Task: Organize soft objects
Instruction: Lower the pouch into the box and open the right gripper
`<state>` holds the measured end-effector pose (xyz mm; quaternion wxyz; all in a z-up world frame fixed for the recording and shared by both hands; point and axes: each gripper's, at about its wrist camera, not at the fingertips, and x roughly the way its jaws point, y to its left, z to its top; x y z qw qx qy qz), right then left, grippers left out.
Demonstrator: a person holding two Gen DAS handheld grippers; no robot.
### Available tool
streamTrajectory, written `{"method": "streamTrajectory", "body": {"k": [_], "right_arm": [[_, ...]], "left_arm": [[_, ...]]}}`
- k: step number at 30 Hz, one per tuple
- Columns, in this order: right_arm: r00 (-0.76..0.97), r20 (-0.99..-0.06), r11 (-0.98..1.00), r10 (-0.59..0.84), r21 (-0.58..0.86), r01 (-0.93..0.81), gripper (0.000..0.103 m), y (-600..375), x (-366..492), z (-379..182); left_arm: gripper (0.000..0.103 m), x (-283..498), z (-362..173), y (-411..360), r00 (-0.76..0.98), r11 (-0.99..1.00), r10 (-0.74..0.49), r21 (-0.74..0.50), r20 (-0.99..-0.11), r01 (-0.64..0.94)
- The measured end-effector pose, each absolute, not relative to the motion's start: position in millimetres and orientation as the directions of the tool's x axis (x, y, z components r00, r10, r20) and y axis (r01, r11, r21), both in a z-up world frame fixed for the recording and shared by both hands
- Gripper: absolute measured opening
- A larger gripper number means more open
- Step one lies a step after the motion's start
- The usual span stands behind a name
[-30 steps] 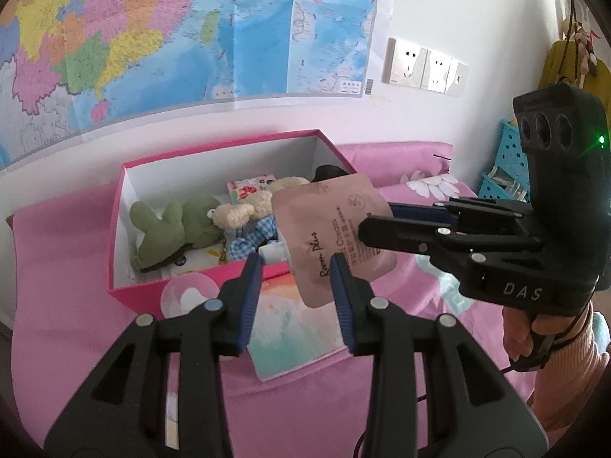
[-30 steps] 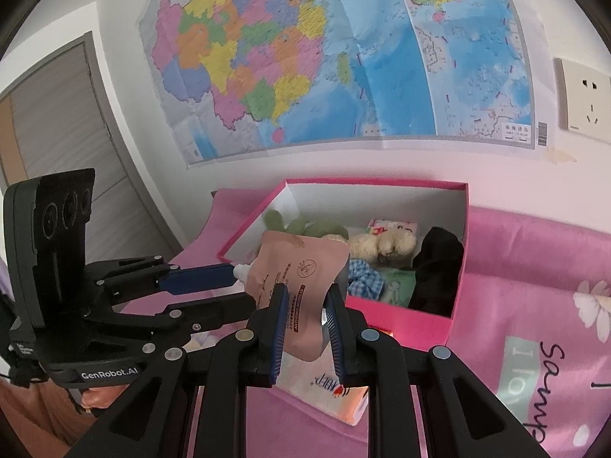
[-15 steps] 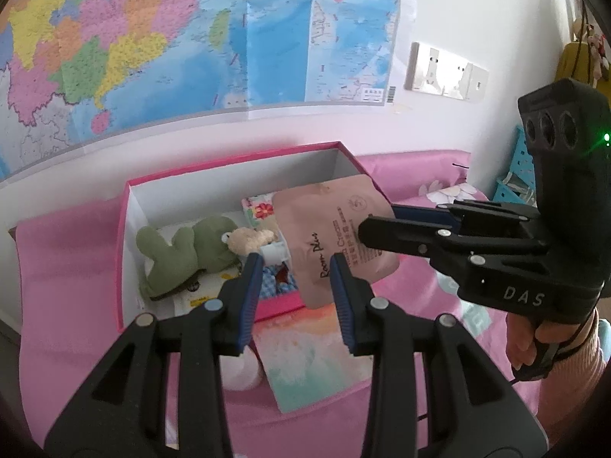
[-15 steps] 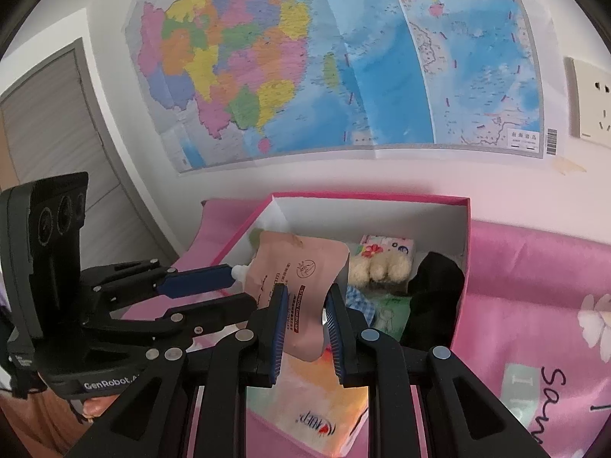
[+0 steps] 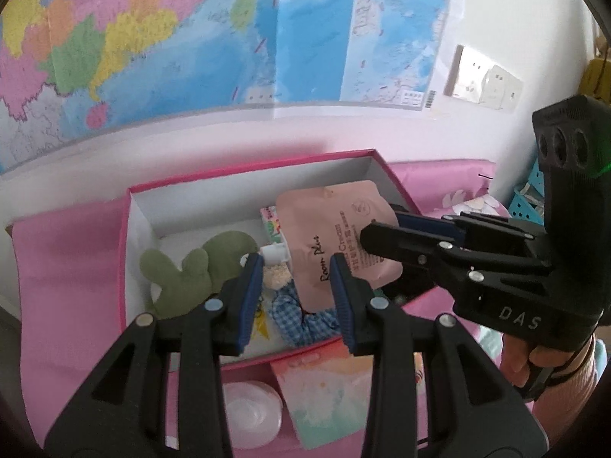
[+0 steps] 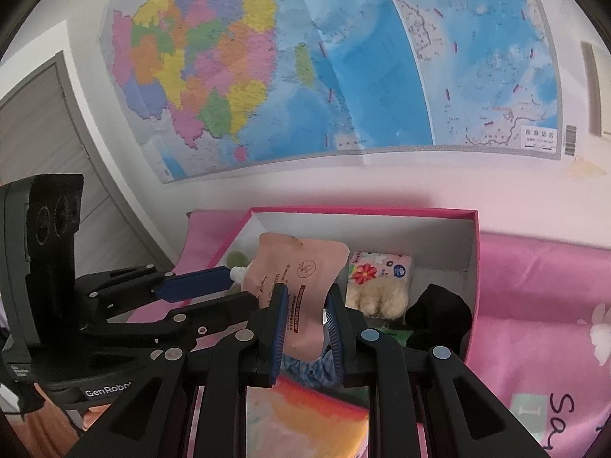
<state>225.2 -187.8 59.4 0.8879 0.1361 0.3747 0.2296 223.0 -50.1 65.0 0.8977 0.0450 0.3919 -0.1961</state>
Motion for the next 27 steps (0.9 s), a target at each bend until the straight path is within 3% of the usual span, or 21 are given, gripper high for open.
{"method": "streamTrajectory", "body": {"k": [15,20,27], "right_arm": [[0.594,-0.651,0.874,0.473,0.429,-0.226,0.02,-182.0,262.2,31.6],[0.624,-0.648,0.891,0.438,0.404,-0.206,0.029,-185.3,254.1,35.1],[0.646,-0.613,0.884,0.455,0.399,-0.245,0.031,-195.7,214.9,50.0]], "left_arm": [[0.038,266.5,42.1,-52.7,0.561,0.947,-0.251,-0.081,-0.789,0.309],[0.038,249.9,47.8,-42.5,0.611,0.951,-0.238,-0.054,-0.755,0.304],[0.039,207.4,67.1,-13.6,0.673,0.941,-0.289,-0.071,-0.681,0.332]]}}
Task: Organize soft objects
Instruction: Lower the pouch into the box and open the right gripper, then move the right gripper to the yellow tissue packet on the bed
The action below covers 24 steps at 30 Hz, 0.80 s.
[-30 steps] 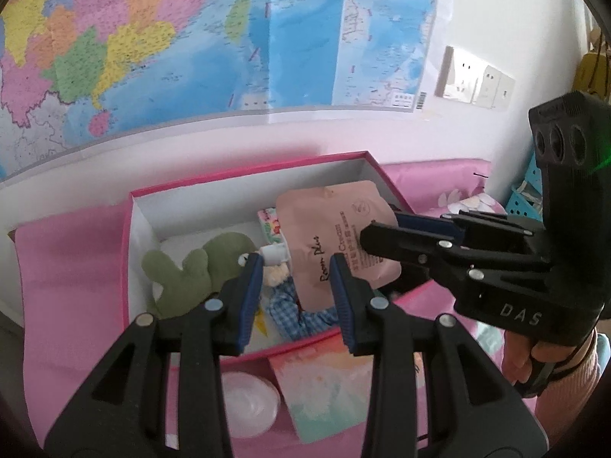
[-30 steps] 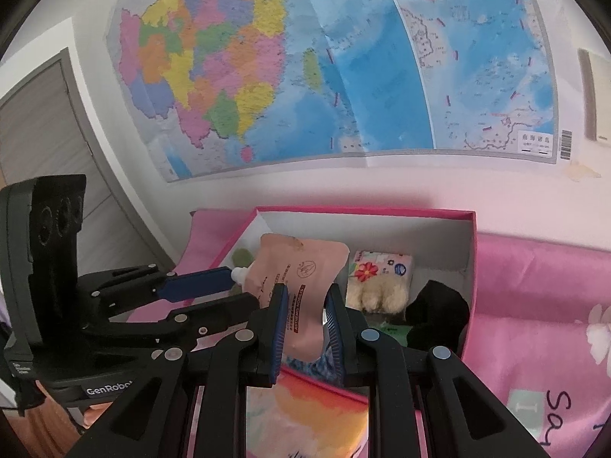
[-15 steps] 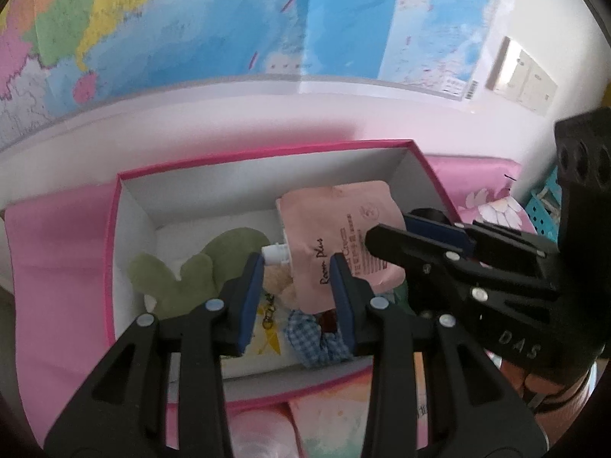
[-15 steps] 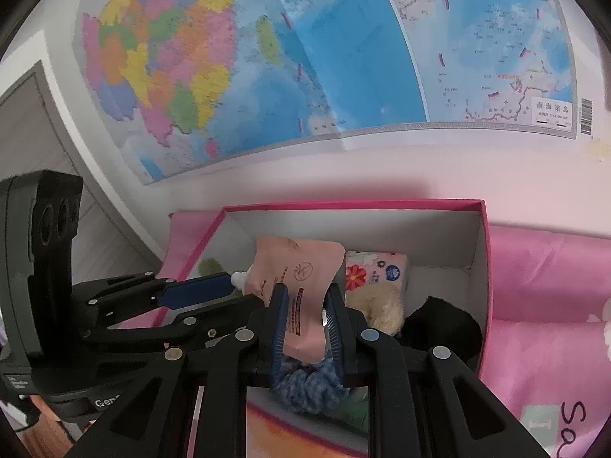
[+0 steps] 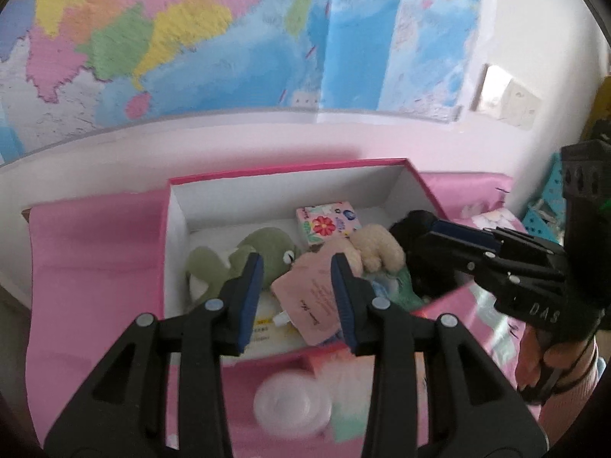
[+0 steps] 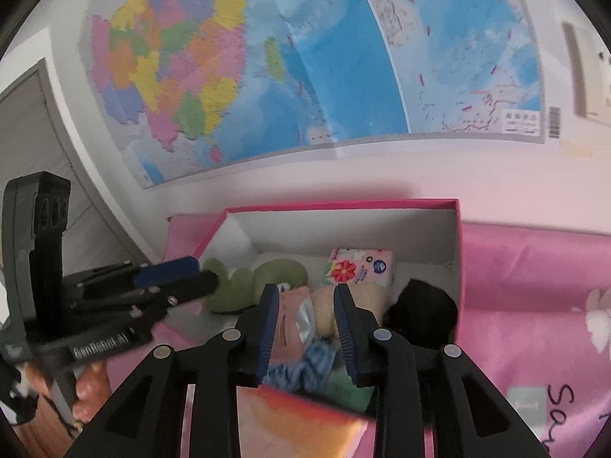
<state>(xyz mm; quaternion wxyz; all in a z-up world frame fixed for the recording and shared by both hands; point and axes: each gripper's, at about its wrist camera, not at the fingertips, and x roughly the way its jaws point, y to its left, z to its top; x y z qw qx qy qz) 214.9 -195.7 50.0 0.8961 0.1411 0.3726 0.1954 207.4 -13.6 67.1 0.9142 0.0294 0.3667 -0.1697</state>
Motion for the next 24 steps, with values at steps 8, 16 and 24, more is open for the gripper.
{"method": "streamTrajectory", "body": {"k": [8,16,24], "right_arm": [[0.605,-0.557,0.821,0.568,0.428,-0.377,0.036,-186.0,152.4,69.1],[0.407,-0.598,0.711,0.69,0.458,-0.533,0.037,-144.4,87.9,40.9],[0.18,-0.648,0.608,0.74,0.529,-0.592,0.037,-87.1,54.9,-5.3]], "left_arm": [[0.047,133.5,70.7,21.7,0.7,0.919,-0.341,-0.065,-0.628,0.389],[0.05,80.4,15.0,54.0,0.623,0.922,-0.276,-0.019,-0.732,0.386],[0.05,52.8,-27.1,80.4,0.523,0.928,-0.295,-0.11,-0.8,0.356]]}}
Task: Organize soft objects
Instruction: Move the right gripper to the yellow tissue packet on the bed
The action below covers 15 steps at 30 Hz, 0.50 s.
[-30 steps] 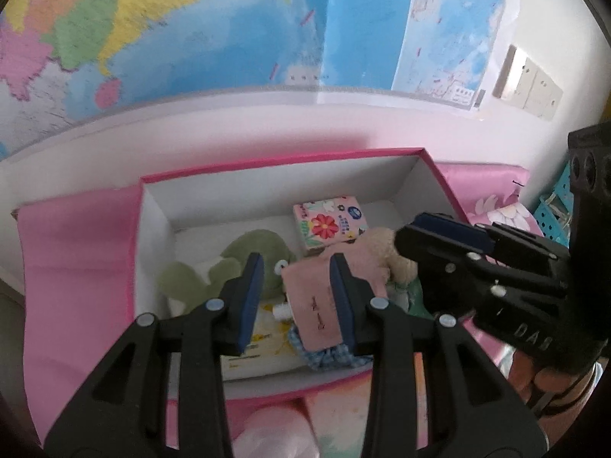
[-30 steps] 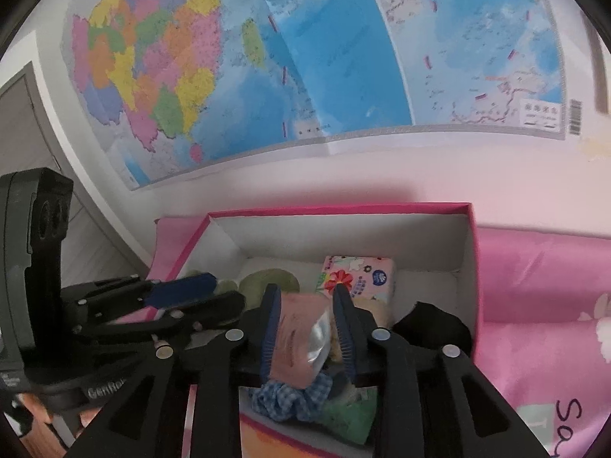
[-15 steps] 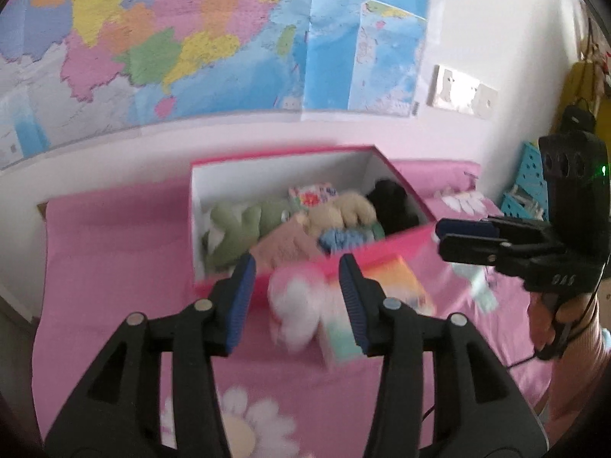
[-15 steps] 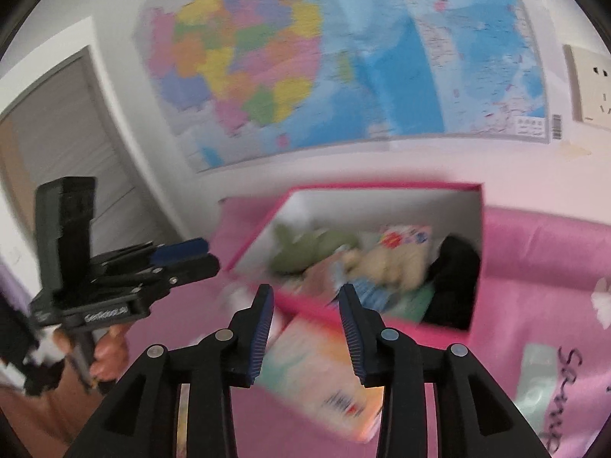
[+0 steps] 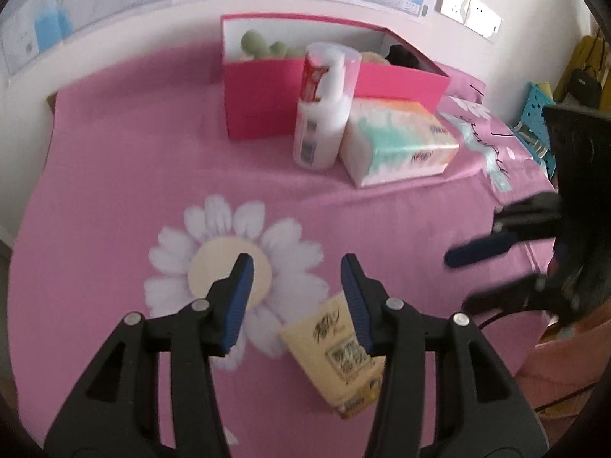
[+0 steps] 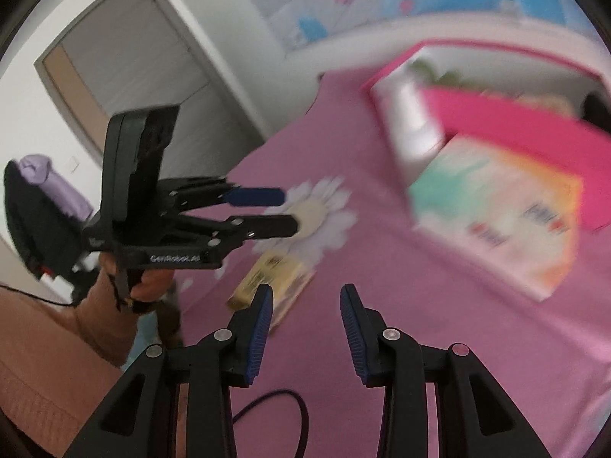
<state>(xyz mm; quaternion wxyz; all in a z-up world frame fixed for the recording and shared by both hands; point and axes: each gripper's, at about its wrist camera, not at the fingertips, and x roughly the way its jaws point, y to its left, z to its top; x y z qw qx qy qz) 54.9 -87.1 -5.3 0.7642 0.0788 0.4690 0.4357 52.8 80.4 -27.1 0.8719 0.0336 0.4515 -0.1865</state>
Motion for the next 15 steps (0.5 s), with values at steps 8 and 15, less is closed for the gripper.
{"method": "streamTrajectory", "body": {"k": [8,15], "right_arm": [[-0.03,-0.635,0.49,0.772,0.625,-0.607,0.036,-39.0,29.5,-36.1],[-0.062,-0.599,0.472,0.798,0.686,-0.554,0.035,-28.6,29.1,-52.8]], "left_arm": [[0.044,40.0,-39.6,89.9,0.477,0.918,-0.336,-0.167,-0.812,0.36],[0.043,39.1,-48.5,92.0,0.437,0.907,-0.37,-0.218,-0.82,0.36]]}}
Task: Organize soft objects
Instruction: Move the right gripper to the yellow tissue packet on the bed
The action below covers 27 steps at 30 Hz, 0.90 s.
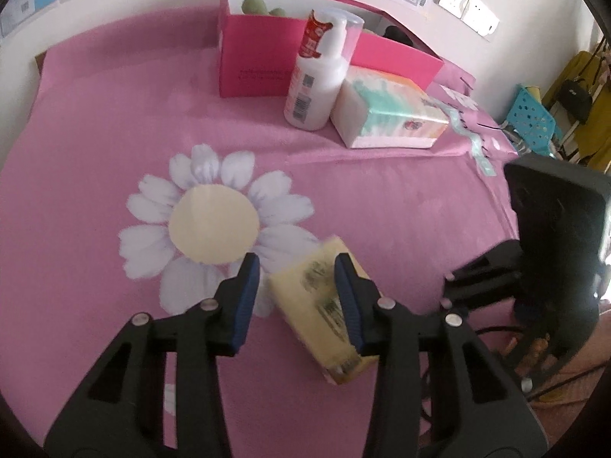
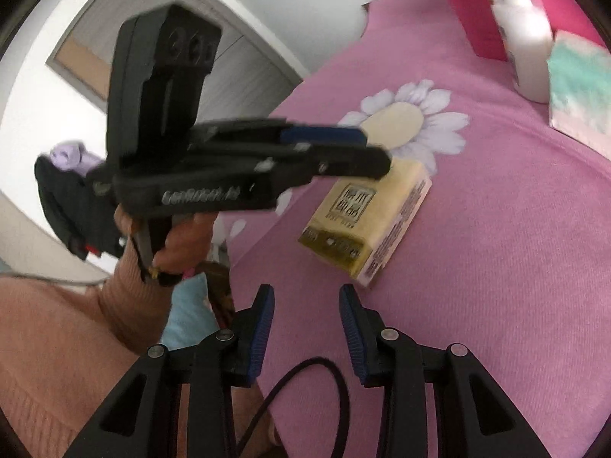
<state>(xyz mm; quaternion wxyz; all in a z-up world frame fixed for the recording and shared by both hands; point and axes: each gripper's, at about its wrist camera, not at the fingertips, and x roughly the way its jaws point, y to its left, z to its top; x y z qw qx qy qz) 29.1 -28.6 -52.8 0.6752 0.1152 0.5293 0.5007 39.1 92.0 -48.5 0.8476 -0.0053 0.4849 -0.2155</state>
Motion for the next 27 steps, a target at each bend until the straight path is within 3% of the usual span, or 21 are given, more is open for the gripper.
{"method": "streamTrajectory", "body": {"k": [11,17,27], "right_arm": [[0.157,-0.62,0.62,0.769,0.662,-0.421,0.035,-80.8,63.5,-58.6],[0.237,-0.646,0.681,0.725,0.626,-0.38,0.035,-105.7,72.4,-58.0],[0.269,-0.643,0.694,0.717,0.62,-0.365,0.034,-98.4,77.2,-59.3]], "left_arm": [[0.043,29.6,-57.4,67.0,0.349,0.847,-0.483,-0.328,-0.803,0.418],[0.043,32.1,-57.5,52.7,0.388,0.87,-0.444,-0.284,-0.808,0.403],[0.042,43.9,-57.6,54.7,0.389,0.868,-0.469,-0.331,-0.793,0.37]]}}
